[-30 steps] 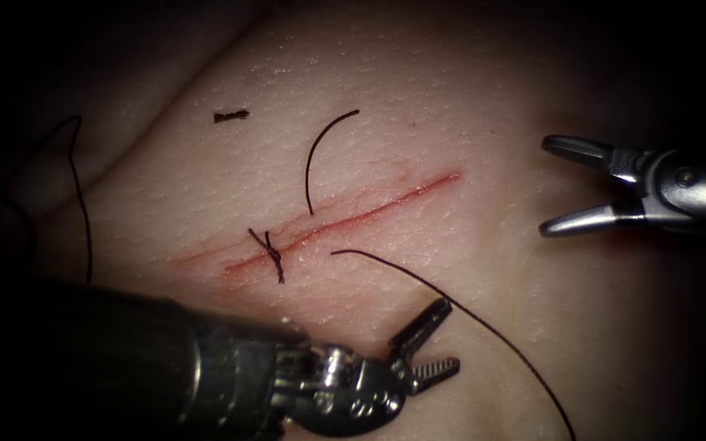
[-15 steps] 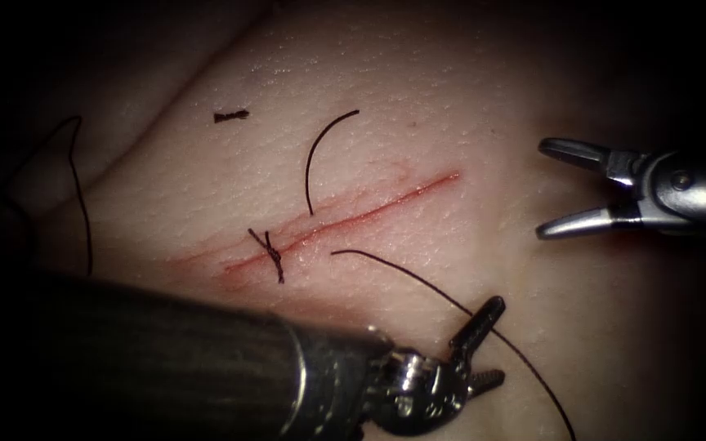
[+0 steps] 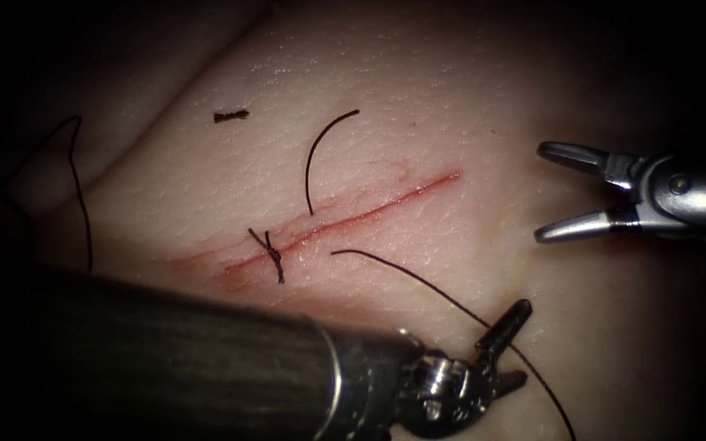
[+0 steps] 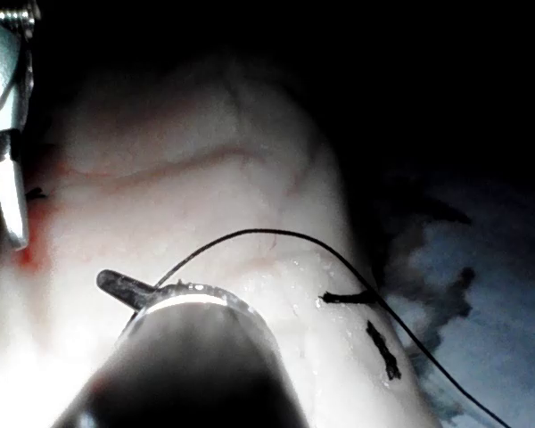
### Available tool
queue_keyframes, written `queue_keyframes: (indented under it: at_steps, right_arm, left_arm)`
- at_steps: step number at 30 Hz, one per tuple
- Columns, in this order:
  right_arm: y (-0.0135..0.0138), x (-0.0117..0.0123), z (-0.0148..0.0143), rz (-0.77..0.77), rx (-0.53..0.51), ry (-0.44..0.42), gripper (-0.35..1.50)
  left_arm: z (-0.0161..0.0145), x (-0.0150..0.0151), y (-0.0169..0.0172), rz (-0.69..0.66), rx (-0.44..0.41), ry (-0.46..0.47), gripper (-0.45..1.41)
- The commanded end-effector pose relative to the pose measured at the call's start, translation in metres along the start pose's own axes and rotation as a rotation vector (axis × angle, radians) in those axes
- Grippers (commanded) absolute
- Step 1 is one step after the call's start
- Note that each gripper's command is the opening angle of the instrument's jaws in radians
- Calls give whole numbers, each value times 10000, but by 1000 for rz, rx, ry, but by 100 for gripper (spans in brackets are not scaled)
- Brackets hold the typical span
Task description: Wound Closure
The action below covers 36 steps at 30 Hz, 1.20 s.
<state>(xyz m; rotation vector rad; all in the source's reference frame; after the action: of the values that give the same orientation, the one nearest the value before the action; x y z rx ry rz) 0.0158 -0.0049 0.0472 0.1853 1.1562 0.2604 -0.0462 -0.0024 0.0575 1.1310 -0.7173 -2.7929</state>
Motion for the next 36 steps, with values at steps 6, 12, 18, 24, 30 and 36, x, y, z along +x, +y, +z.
queue_keyframes:
  at_steps: [6,12,18,24,30,36]
  right_arm:
    - [1,-6,9,2,2,-1,84]
    - [13,-13,32,-203,50,5,111]
    - [-3,-18,62,-328,157,81,111]
    - [-13,-11,77,-472,190,244,111]
    - [-24,-4,101,-547,235,320,107]
    - [-48,-15,142,-614,295,337,105]
  left_arm:
    - [-8,0,9,14,-7,23,-45]
    - [-41,-22,-7,10,-30,61,-45]
    - [-62,-35,-26,20,-48,89,-45]
    - [-81,-41,-38,84,-91,105,-45]
    - [-91,-43,-51,112,-101,119,-45]
    - [-93,-43,-55,142,-124,125,-45]
